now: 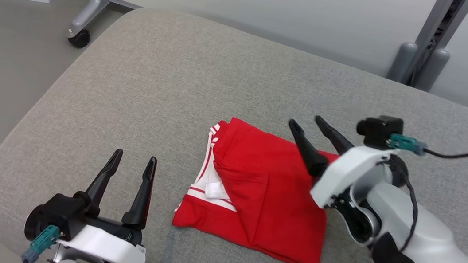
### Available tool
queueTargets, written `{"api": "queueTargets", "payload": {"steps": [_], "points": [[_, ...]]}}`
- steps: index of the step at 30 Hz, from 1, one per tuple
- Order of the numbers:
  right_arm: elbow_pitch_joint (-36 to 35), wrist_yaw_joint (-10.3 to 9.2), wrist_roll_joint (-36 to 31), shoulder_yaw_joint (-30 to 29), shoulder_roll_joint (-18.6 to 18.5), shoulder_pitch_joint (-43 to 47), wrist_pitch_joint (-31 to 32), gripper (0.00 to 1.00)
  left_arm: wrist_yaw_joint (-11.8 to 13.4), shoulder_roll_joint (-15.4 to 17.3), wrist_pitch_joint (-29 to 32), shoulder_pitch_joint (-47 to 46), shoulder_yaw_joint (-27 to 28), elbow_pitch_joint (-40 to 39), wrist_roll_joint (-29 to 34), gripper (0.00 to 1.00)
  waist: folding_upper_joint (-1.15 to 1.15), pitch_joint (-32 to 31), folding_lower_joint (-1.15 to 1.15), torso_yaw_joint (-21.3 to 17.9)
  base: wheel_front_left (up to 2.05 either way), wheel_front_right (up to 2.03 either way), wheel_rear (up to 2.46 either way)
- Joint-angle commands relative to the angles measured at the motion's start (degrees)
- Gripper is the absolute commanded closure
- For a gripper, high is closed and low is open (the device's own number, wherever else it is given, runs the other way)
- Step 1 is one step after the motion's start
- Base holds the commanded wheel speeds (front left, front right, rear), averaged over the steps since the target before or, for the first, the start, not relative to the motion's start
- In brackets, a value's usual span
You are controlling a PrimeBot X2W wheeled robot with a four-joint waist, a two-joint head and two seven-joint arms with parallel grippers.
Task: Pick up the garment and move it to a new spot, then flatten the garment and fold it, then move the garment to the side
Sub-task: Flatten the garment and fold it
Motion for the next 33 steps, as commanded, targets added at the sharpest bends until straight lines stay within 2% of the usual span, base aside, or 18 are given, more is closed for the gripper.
{"api": "queueTargets", "payload": {"steps": [1,5,6,7,8,9,10,22,33], "points": [[-0.9,0.00,-2.9,-1.7,-0.7,2.6,-0.2,0.00,-0.2,0.2,-0.2,0.6,0.5,-0.2,0.6,0.00,0.00,-0.2,0.00,-0.4,0.00,0.00,0.00],[-2.2,0.00,-7.8,-5.0,-2.1,5.9,-0.2,0.00,-0.2,0.2,-0.2,1.0,1.2,-0.5,0.9,0.00,0.00,-0.3,0.00,-0.9,0.00,0.00,0.00],[-2.5,0.00,-9.0,-5.8,-2.3,7.1,-0.2,0.05,-0.2,0.2,-0.2,1.2,1.4,-0.6,1.0,0.00,0.00,-0.3,0.00,-1.0,0.00,0.00,0.00],[-2.7,0.00,-10.2,-6.2,-2.3,8.4,-0.2,0.25,-0.3,0.2,-0.2,1.3,1.5,-0.7,1.1,0.00,0.00,-0.3,0.00,-1.2,0.00,0.00,0.00],[-2.8,0.00,-11.5,-6.6,-2.3,9.3,-0.2,0.59,-0.3,0.2,-0.2,1.4,1.7,-0.7,1.0,0.00,0.00,-0.2,0.00,-1.3,0.00,0.00,0.00],[-2.9,0.00,-12.6,-7.1,-2.2,9.7,-0.2,0.77,-0.3,0.2,-0.2,1.4,1.9,-0.8,0.9,0.00,0.00,-0.2,0.00,-1.4,0.00,0.00,0.00],[-2.9,0.00,-13.6,-7.5,-2.0,10.3,-0.2,1.00,-0.4,0.2,-0.2,1.4,2.0,-0.9,1.0,0.00,0.00,-0.1,0.00,-1.5,0.00,0.00,0.00],[1.6,0.00,-24.4,-7.7,2.2,10.5,-0.2,1.00,-0.5,0.2,-0.2,-0.1,1.7,-1.8,0.9,0.00,0.00,1.9,0.00,-0.6,0.00,0.00,0.00],[7.0,0.00,-25.5,-7.4,5.2,9.7,-0.2,1.00,-0.6,0.2,-0.2,-0.8,1.5,-1.6,0.8,0.00,0.00,3.0,0.00,1.0,0.00,0.00,0.00]]}}
